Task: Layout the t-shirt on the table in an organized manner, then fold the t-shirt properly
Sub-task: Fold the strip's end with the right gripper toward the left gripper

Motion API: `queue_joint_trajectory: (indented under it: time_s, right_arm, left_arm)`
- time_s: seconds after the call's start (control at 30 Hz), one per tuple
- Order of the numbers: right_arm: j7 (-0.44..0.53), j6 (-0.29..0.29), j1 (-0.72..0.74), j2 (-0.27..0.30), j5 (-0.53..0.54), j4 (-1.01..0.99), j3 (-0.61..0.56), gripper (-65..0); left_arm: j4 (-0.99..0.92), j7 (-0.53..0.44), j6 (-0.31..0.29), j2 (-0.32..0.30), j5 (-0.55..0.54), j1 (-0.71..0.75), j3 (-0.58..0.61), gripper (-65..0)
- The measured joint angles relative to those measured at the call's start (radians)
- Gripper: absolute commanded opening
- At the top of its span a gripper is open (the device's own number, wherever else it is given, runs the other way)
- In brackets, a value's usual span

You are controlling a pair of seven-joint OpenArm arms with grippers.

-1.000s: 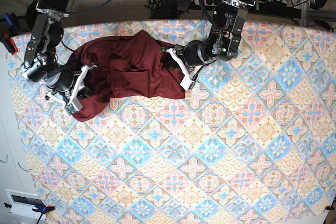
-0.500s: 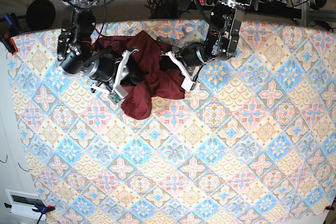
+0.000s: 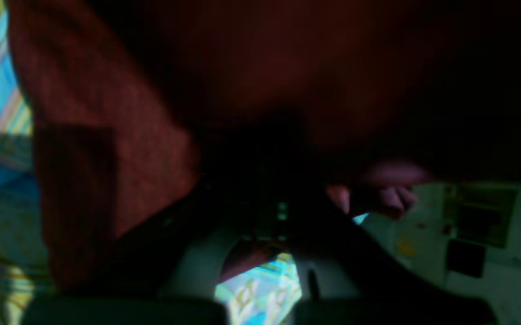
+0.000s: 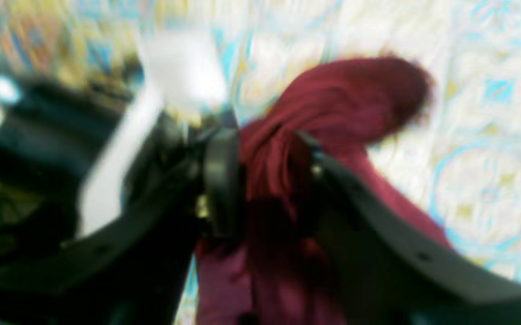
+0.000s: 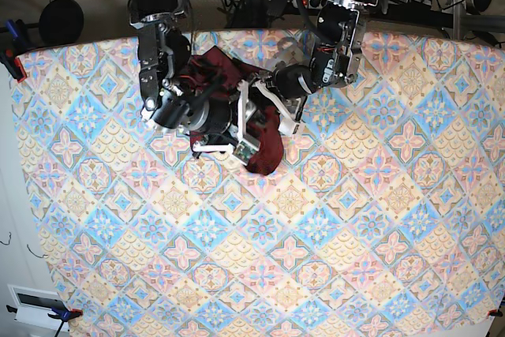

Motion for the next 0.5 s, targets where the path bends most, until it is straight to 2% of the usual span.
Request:
queue_joint_trajectory:
  time_s: [0.1, 0.2, 0.33, 0.4, 0.5]
  right_arm:
    - [0.002, 0.000, 0.004, 0.042, 0.038, 0.010, 0.011, -42.6]
    - [0.004, 0.000, 0.003, 0.089, 0.105, 0.056, 0.069, -42.6]
    - [0.019, -0.001, -0.077, 0.105, 0.236, 0.072, 0.247, -42.6]
    - [-0.030, 0.000, -0.120, 0.118, 0.265, 0.065, 0.326, -42.6]
    - [0.000, 0.000, -0.093, 0.153, 0.312, 0.062, 0.415, -42.6]
  left_arm:
    - [0.067, 0.024, 0.011, -0.024, -0.023, 0.014, 0.000, -65.0]
    - [0.130, 0.029, 0.013, -0.037, -0.026, 0.034, -0.019, -65.0]
    - [0.180, 0.028, 0.012, -0.048, -0.036, 0.066, -0.076, -65.0]
    - [0.183, 0.029, 0.011, -0.050, -0.035, 0.082, -0.111, -65.0]
    - [0.183, 0.064, 0.012, -0.069, -0.035, 0.089, -0.130, -65.0]
